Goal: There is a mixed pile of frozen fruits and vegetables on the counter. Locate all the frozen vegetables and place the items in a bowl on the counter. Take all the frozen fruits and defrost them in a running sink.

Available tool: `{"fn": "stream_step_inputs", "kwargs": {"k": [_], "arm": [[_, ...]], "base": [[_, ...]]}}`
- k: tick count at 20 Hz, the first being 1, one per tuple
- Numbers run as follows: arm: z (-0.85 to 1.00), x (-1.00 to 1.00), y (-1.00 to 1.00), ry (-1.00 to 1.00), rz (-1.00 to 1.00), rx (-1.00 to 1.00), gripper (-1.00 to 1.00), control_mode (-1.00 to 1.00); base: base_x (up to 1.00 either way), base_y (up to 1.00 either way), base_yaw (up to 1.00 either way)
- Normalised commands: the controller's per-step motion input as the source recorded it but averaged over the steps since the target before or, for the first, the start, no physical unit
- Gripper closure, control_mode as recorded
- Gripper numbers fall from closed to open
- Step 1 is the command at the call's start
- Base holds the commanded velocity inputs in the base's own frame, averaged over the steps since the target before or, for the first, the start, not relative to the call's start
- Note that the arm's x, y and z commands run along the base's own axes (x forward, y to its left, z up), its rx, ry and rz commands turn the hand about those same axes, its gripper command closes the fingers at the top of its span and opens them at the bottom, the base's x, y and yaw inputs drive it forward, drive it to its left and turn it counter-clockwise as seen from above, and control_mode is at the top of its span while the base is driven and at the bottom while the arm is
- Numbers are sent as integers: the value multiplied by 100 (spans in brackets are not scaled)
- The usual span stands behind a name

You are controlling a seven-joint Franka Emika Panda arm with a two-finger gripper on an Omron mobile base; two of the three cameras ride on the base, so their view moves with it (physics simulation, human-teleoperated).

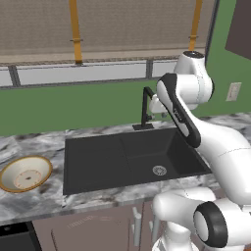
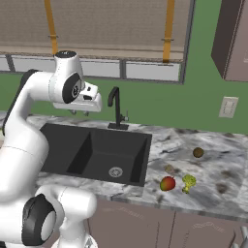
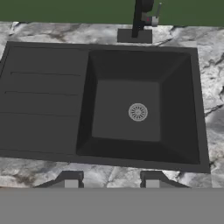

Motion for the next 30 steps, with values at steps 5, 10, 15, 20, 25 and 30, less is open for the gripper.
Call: {"fn": "stream_step_inputs", "kwargs": {"k": [5, 10, 15, 20, 25, 30], "arm": [[-2, -10, -1, 4, -2, 0, -100, -100], [-4, -53, -18, 5, -7, 1, -100, -100], [-31, -47, -44, 8, -22, 1, -100, -100], [-41, -5, -65, 18, -21, 0, -100, -100], [-9, 0, -72, 11, -13, 0, -100, -100], [-13, 6, -67, 7, -2, 0, -100, -100]], "base": [[0, 0, 0], [0, 0, 0], [0, 0, 0], [0, 0, 0], [0, 0, 0], [0, 0, 0]]}}
